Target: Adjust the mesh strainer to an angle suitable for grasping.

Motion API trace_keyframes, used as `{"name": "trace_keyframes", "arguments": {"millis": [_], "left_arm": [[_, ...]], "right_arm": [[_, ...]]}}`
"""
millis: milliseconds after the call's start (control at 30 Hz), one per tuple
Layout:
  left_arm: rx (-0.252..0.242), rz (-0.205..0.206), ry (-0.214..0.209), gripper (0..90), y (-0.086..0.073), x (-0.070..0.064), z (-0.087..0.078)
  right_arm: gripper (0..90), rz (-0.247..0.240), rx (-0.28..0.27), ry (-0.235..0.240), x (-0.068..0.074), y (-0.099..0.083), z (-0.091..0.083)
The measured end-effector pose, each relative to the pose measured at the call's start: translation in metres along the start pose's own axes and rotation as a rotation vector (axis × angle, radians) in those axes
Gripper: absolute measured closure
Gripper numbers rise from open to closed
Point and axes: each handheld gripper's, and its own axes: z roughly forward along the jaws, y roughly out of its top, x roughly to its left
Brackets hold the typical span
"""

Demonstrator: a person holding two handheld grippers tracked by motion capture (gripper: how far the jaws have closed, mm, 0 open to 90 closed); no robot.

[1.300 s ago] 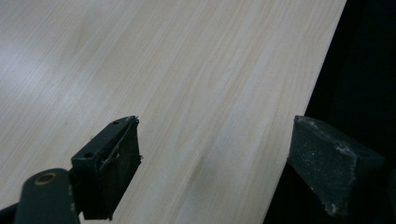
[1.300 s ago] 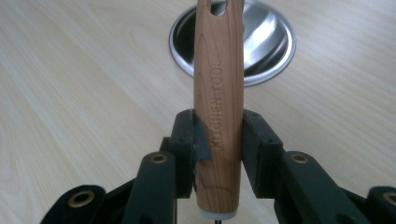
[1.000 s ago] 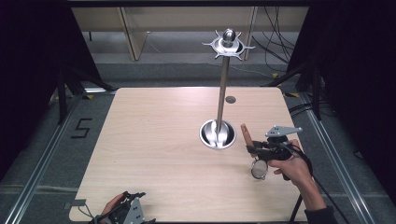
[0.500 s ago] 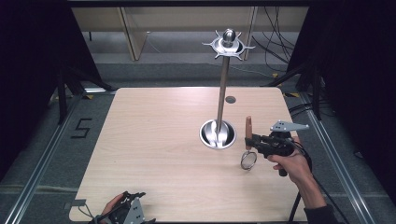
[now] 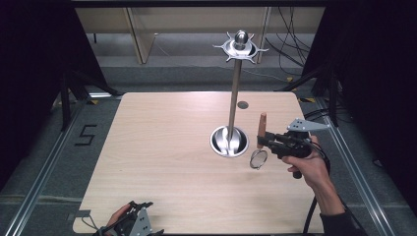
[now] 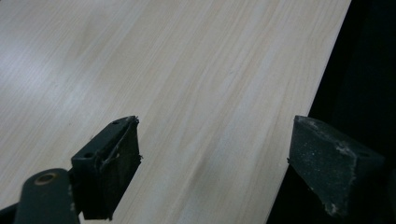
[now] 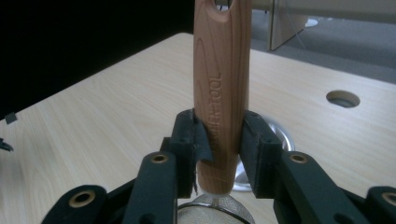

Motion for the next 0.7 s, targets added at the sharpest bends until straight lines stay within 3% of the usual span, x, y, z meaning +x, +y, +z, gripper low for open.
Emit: {"name": "trace_keyframes", "arguments": {"millis": [133,300,467,600,633,700], "left_arm": [[-0.011,-0.011,-0.016,15.8,0.0,0.0,-0.001],[-0.003,-0.001,-0.004,15.8,0.0,0.0,-0.001],[-0.005,-0.006,-0.009,15.8,-0.001,0.0,0.0],[-0.005,0.003,-0.022,15.7,0.0,0.0,0.0],[0.0,0.005,-0.021,15.7,0.0,0.0,0.0],[0.001,0.003,-0.011,15.7,0.0,0.0,0.0]], "right_arm": [[69.1,-0.007,-0.027,0.004,0.003,0.01,-0.001],[69.2,-0.009,-0.077,0.006,0.008,0.027,-0.005],[69.2,-0.043,-0.11,0.003,0.013,0.044,-0.009],[69.1,-0.053,-0.104,0.021,0.016,0.051,-0.008],[69.1,-0.044,-0.099,0.007,0.017,0.052,-0.009],[69.1,-0.066,-0.109,0.012,0.017,0.055,-0.009]]}}
